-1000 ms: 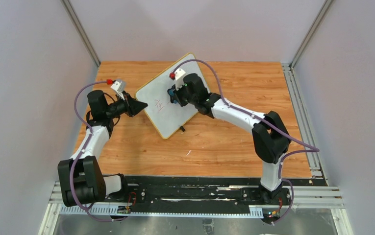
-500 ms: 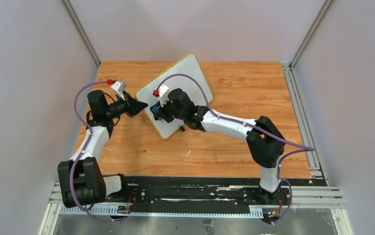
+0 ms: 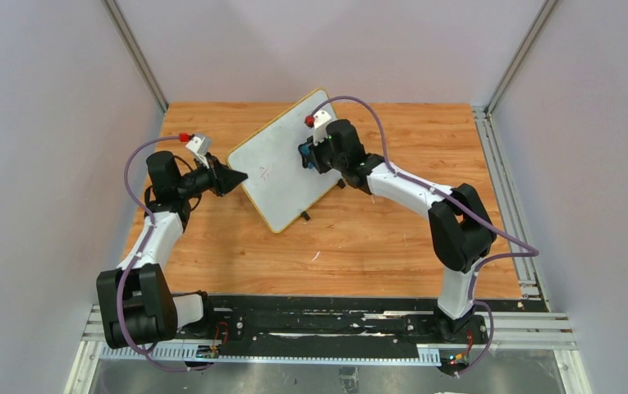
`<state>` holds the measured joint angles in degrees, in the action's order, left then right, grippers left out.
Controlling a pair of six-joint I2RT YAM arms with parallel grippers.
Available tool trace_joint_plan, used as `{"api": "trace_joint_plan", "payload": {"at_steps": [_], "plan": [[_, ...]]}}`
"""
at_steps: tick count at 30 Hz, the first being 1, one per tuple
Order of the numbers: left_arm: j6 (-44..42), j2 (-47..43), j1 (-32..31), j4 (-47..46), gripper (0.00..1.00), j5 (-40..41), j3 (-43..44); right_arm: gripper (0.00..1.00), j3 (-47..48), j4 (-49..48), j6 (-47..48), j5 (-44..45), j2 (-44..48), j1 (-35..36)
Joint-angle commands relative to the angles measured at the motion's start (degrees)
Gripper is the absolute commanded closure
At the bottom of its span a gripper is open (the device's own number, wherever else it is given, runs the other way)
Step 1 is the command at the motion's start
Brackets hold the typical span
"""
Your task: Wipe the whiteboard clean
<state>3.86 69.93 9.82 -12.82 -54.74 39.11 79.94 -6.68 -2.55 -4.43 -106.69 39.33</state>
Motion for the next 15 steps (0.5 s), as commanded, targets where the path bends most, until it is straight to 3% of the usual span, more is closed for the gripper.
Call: {"api": "trace_joint_plan", "payload": {"at_steps": [1,5,15], "plan": [[-8.07,-0.15,-0.37,1.83,1.00,1.52,-0.19,0.99,0.44,0.11,1.57,2.69,0.37,-2.34],[-8.12,0.11,-0.41,1.83,1.00,1.57,-0.18,0.99,1.73,-0.15,-0.35,0.00,-0.12,-0.80],[-8.24,-0.15,-0.38,1.75,1.00,1.57,-0.35,0.99,7.97,-0.66,-1.68,0.05,-3.73,11.04]]}}
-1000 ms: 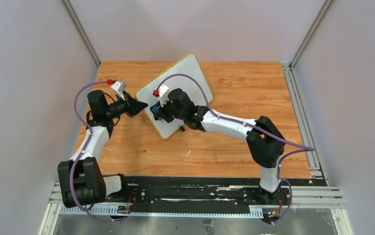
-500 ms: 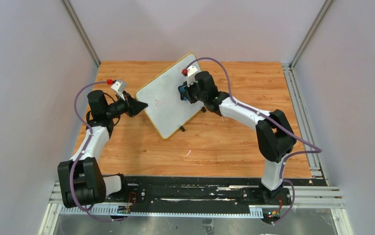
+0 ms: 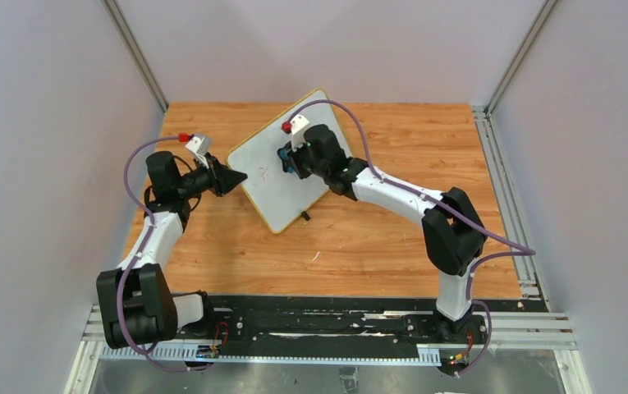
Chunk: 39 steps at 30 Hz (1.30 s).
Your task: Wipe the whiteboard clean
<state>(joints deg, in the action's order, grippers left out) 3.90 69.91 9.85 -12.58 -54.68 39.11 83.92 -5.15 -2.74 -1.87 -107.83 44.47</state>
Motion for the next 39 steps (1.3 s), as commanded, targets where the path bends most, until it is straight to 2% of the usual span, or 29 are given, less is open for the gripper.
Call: {"api": "trace_joint_plan", "payload": {"at_steps": [1,7,12,16,29,35,39], "plan": [[-8.33,-0.12,-0.44,1.58,1.00,1.50,-0.31,0.99,4.59,-2.11,-1.48,-2.52,-3.02,7.03],[-8.36,0.05,-0.38,1.59,1.00,1.41,-0.35,0.99,6.27,-2.55,-1.84,-2.81,-4.83,11.23],[-8.27,0.05,-0.40,1.68,1.00,1.41,-0.11,0.99,5.46,-2.37,-0.91,-0.87,-5.20,11.54],[-8.27,-0.03,-0.44,1.59,1.00,1.41,-0.07,0.99,4.29,-1.22,0.97,1.61,-4.26,9.54],[-8.14,-0.12,-0.40,1.59,1.00,1.50,0.06,0.99,-0.65,1.25,3.33,1.84,2.21,-4.05],[-8.27,0.06,-0.43,1.59,1.00,1.59,-0.01,0.99,-1.02,0.27,0.63,-1.82,2.08,-3.81],[-8.27,-0.08,-0.43,1.59,1.00,1.76,-0.13,0.99,-1.46,-1.27,-0.89,-2.61,1.13,-0.62]]}}
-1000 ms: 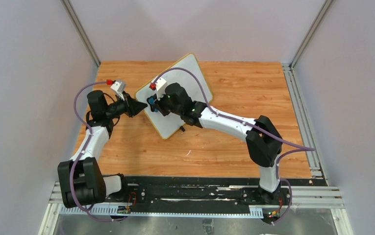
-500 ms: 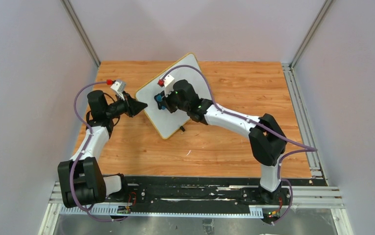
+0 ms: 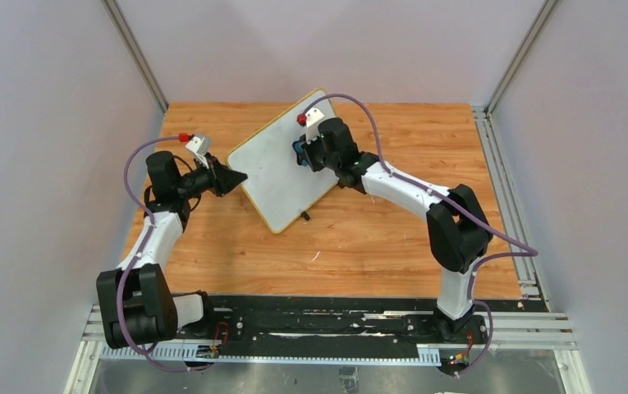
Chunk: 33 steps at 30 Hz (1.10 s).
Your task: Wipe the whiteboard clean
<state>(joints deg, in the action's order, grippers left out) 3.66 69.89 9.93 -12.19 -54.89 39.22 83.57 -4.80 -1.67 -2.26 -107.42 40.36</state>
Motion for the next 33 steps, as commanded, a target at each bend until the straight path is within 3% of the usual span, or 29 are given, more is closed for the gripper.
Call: {"api": "trace_joint_plan", "payload": {"at_steps": [1,13,23,33], "plan": [[-8.04,-0.10,-0.53,1.20,1.00,1.98,-0.16,0.99,-1.13,-1.94,-2.17,-1.95,0.57,4.64],[-7.70,-0.18,-0.53,1.15,1.00,1.74,0.15,0.99,-3.94,-5.80,-3.64,0.06,1.80,15.88],[-7.79,-0.32,-0.52,1.11,1.00,1.82,-0.06,0.99,-4.84,-4.99,-0.19,4.46,1.71,12.47],[-7.77,-0.30,-0.51,1.15,1.00,1.77,-0.07,0.99,-2.84,-3.30,1.91,4.62,1.62,4.25]]}}
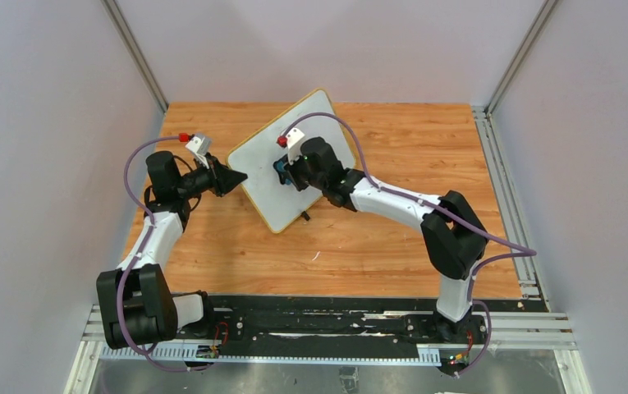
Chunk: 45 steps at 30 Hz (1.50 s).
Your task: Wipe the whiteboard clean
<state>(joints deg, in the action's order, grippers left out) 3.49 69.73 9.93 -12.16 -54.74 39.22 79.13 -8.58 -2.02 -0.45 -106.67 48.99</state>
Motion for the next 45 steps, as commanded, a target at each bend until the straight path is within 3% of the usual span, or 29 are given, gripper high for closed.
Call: {"api": "trace_joint_plan", "payload": {"at_steps": [1,7,20,45], "plan": [[-7.50,-0.06,-0.47,1.15,1.00,1.58,-0.11,0.99,2.39,0.89,2.55,2.79,0.59,-4.77],[-7.57,0.04,-0.53,1.07,1.00,1.65,-0.03,0.99,8.43,3.15,1.44,-0.92,-1.25,-4.66],[-7.65,0.05,-0.53,1.10,1.00,1.65,-0.15,0.99,14.09,3.46,0.05,-3.30,-5.96,3.71],[-7.73,0.40,-0.53,1.19,1.00,1.58,0.19,0.99,-4.61,-4.45,-6.59,-2.76,-1.81,6.91]]}}
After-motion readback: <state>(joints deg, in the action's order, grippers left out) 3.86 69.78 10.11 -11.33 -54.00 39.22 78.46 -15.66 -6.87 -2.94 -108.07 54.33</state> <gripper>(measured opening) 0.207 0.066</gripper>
